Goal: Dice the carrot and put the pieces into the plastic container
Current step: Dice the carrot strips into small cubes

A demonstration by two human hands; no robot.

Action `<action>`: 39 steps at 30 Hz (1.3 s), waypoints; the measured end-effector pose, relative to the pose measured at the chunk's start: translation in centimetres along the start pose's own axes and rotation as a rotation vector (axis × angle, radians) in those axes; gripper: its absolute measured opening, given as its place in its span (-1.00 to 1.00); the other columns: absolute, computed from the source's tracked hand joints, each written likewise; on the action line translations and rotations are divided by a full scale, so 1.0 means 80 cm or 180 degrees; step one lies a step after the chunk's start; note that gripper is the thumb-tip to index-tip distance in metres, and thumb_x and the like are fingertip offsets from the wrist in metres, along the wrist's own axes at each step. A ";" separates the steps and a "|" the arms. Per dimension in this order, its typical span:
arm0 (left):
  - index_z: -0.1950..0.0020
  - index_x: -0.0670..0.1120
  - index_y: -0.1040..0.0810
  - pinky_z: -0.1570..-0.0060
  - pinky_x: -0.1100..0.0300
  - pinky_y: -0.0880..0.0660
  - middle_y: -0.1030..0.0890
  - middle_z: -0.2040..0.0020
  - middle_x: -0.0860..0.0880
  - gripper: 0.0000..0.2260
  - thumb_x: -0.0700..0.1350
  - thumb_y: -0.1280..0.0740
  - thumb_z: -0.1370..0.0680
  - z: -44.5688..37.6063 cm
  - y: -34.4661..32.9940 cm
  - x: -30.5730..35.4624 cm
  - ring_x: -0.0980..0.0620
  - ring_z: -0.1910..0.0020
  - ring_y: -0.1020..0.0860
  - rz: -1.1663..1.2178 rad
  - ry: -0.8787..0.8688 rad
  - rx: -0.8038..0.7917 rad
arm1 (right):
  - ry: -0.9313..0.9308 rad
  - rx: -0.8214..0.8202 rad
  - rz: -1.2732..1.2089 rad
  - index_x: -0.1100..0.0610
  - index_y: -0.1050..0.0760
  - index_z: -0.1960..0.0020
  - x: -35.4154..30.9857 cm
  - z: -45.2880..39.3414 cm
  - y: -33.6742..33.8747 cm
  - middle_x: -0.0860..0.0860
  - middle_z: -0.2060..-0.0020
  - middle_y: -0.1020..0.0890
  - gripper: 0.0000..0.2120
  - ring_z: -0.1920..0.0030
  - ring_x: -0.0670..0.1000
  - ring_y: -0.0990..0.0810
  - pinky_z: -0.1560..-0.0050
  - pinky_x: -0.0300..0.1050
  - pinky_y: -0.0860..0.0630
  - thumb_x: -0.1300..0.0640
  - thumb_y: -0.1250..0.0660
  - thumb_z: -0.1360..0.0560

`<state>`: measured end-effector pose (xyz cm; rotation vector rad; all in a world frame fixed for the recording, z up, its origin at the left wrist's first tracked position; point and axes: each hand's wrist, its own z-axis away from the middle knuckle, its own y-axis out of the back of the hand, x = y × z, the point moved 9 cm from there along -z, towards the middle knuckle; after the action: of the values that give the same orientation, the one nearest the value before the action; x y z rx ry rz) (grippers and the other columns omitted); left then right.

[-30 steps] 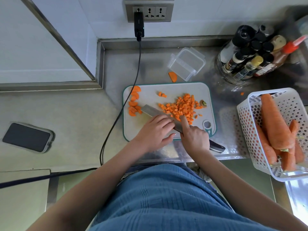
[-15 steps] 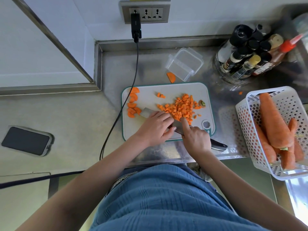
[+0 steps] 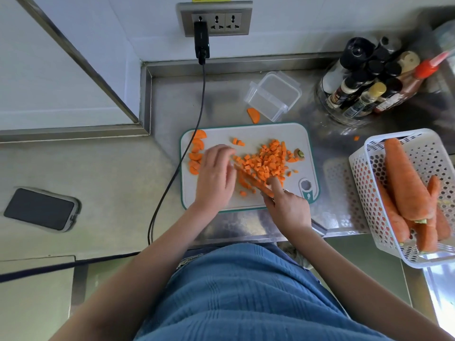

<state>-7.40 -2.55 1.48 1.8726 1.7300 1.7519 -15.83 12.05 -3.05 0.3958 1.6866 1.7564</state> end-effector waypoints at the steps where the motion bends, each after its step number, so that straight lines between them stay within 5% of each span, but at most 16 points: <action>1: -0.06 -0.25 -0.49 -0.10 0.09 -0.40 -0.47 -0.04 -0.16 -0.78 -0.30 -0.13 -0.48 0.008 0.014 -0.014 -0.12 -0.04 -0.46 0.0020 0.0236 0.0272 | -0.0044 -0.0041 -0.0211 0.18 -0.37 -0.04 0.000 0.000 -0.004 0.10 0.53 -0.52 -0.74 0.56 0.18 -0.51 0.52 -0.19 -0.25 0.10 -0.40 -0.50; 4: 0.01 -0.23 -0.43 0.04 -0.04 -0.45 -0.40 0.02 -0.13 -0.85 -0.32 -0.14 -0.47 0.035 0.034 -0.048 -0.16 0.06 -0.46 0.0188 0.0738 0.0584 | -0.0191 -0.0597 -0.1097 0.17 -0.36 -0.06 -0.005 0.000 -0.031 0.19 0.32 -0.58 -0.77 0.30 0.27 -0.56 0.36 0.00 -0.38 -0.01 -0.13 -0.63; 9: 0.03 -0.25 -0.46 0.09 0.01 -0.45 -0.47 0.05 -0.16 -0.88 -0.35 -0.20 -0.46 0.047 0.030 -0.074 -0.16 0.09 -0.47 -0.0137 0.0996 0.0309 | 0.0138 -0.1146 -0.1228 0.13 -0.38 -0.09 -0.031 0.006 -0.051 0.11 0.29 -0.51 -0.79 0.25 0.22 -0.52 0.31 -0.04 -0.36 0.01 -0.09 -0.64; 15: 0.01 -0.27 -0.50 0.15 -0.04 -0.51 -0.55 0.03 -0.19 -0.81 -0.42 -0.28 -0.41 0.037 0.003 -0.093 -0.21 0.00 -0.51 -0.0548 0.0883 -0.0458 | -0.0552 -0.0836 -0.1475 0.18 -0.39 -0.03 0.013 0.006 -0.048 0.15 0.23 -0.55 -0.83 0.21 0.25 -0.55 0.26 -0.03 -0.40 0.08 -0.13 -0.64; 21: -0.05 -0.28 -0.51 0.06 -0.04 -0.51 -0.56 -0.01 -0.23 -0.73 -0.43 -0.33 -0.36 0.010 -0.005 -0.106 -0.23 -0.05 -0.50 -0.1033 0.0669 -0.0710 | -0.0789 -0.0699 -0.1287 0.13 -0.38 -0.06 0.035 -0.001 -0.031 0.20 0.22 -0.58 -0.80 0.23 0.24 -0.55 0.21 0.09 -0.53 0.01 -0.10 -0.64; 25: -0.20 -0.33 -0.48 -0.11 -0.09 -0.50 -0.53 -0.16 -0.29 -0.58 -0.49 -0.32 -0.34 -0.009 -0.017 -0.119 -0.26 -0.18 -0.49 -0.1168 0.0326 -0.1098 | -0.0751 -0.0742 -0.1298 0.13 -0.34 -0.01 0.030 0.001 -0.032 0.15 0.29 -0.54 -0.81 0.28 0.21 -0.53 0.31 -0.02 -0.43 0.01 -0.10 -0.64; 28: -0.41 -0.34 -0.28 -0.39 0.04 -0.19 -0.31 -0.42 -0.28 -0.47 -0.50 -0.22 -0.44 -0.023 -0.046 -0.093 -0.22 -0.43 -0.26 -0.1385 -0.0387 -0.1640 | -0.0754 -0.0757 -0.1314 0.13 -0.34 -0.01 0.026 0.002 -0.031 0.09 0.33 -0.52 -0.80 0.31 0.19 -0.52 0.33 -0.05 -0.40 0.00 -0.09 -0.64; 31: -0.51 -0.29 0.05 -0.44 0.11 0.06 0.07 -0.54 -0.23 -0.38 -0.37 -0.21 -0.54 -0.042 -0.059 -0.115 -0.15 -0.52 0.05 -0.1815 0.0105 -0.1959 | -0.0751 -0.0760 -0.1341 0.14 -0.36 -0.04 0.022 0.001 -0.027 0.07 0.34 -0.51 -0.79 0.31 0.18 -0.52 0.35 -0.06 -0.38 0.00 -0.08 -0.64; 34: -0.49 -0.30 -0.01 -0.44 0.07 -0.05 -0.04 -0.51 -0.26 -0.19 -0.16 -0.45 -0.44 -0.053 -0.060 -0.143 -0.19 -0.50 -0.04 -0.1839 0.0497 -0.2116 | -0.0720 -0.0735 -0.1322 0.14 -0.35 -0.03 0.019 0.000 -0.025 0.09 0.35 -0.51 -0.79 0.34 0.19 -0.51 0.38 -0.07 -0.36 -0.01 -0.08 -0.64; 36: -0.43 -0.26 -0.21 -0.31 0.10 -0.30 -0.28 -0.41 -0.21 -0.25 -0.12 -0.52 -0.37 -0.051 -0.058 -0.147 -0.17 -0.38 -0.28 -0.1490 0.0709 -0.2249 | -0.0754 -0.0719 -0.1283 0.13 -0.34 -0.03 0.019 -0.001 -0.026 0.10 0.36 -0.51 -0.78 0.34 0.20 -0.51 0.40 -0.09 -0.33 -0.02 -0.07 -0.65; 39: -0.15 -0.16 -0.45 0.30 0.00 -0.59 -0.48 -0.04 -0.08 -0.69 -0.19 -0.40 -0.44 -0.050 -0.049 -0.154 -0.10 0.04 -0.50 -0.1225 0.0926 -0.2205 | -0.0828 -0.0701 -0.1351 0.14 -0.34 -0.02 0.020 -0.003 -0.030 0.11 0.34 -0.53 -0.77 0.33 0.20 -0.52 0.36 -0.04 -0.39 -0.02 -0.07 -0.65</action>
<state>-9.53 -12.19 -7.80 0.9780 1.1860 2.1359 -16.56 12.80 -5.73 0.1435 1.2675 1.4820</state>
